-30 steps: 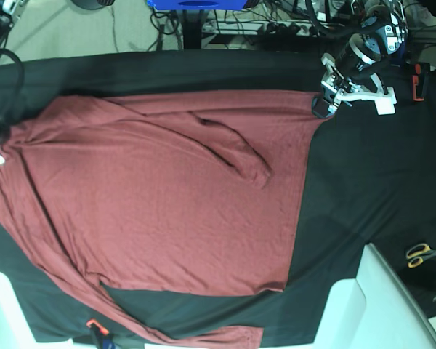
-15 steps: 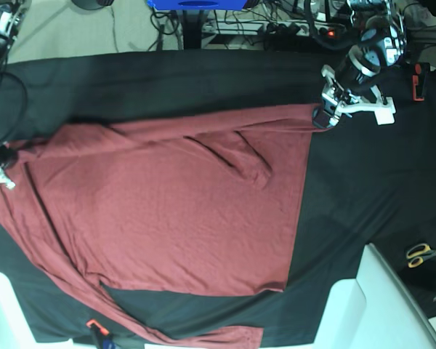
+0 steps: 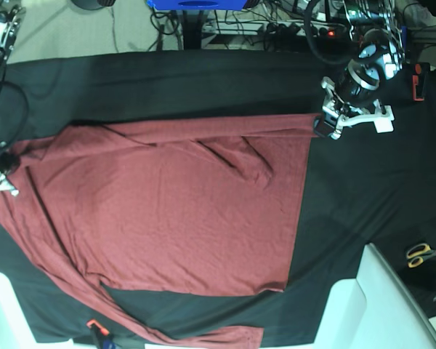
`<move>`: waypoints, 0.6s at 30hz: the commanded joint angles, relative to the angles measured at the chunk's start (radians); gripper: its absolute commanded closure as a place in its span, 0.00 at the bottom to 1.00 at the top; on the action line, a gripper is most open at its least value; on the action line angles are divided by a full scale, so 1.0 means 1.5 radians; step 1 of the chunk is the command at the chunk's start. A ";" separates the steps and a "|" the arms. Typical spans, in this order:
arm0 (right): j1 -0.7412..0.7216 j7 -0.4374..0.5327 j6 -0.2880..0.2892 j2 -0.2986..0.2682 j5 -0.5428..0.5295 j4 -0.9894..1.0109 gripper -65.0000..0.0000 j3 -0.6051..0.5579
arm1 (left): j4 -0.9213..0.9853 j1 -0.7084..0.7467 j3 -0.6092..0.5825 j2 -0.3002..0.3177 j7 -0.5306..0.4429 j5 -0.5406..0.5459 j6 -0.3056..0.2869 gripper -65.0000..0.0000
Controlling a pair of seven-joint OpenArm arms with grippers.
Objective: Fold the T-shirt properly
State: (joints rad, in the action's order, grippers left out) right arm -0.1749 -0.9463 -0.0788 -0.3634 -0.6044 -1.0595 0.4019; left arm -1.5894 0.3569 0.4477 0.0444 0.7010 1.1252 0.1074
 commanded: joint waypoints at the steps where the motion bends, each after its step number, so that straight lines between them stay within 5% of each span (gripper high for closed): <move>1: -0.021 0.007 0.001 -0.016 -0.004 0.004 1.00 0.002 | -0.009 -0.007 -0.001 0.005 -0.004 0.009 0.000 1.00; 10: -0.045 0.030 0.001 -0.024 -0.004 0.046 1.00 0.000 | 0.002 -0.029 0.001 0.005 -0.004 0.009 0.002 1.00; 18: -0.062 0.070 0.002 -0.032 -0.004 0.085 1.00 -0.076 | 0.028 -0.044 0.004 0.005 -0.004 0.009 0.002 1.00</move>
State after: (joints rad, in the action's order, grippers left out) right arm -0.2508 -0.8532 -0.0704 -0.3851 -0.6117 -0.9218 0.2840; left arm -1.5299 0.2989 0.4492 0.0441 0.7010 1.1236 0.1246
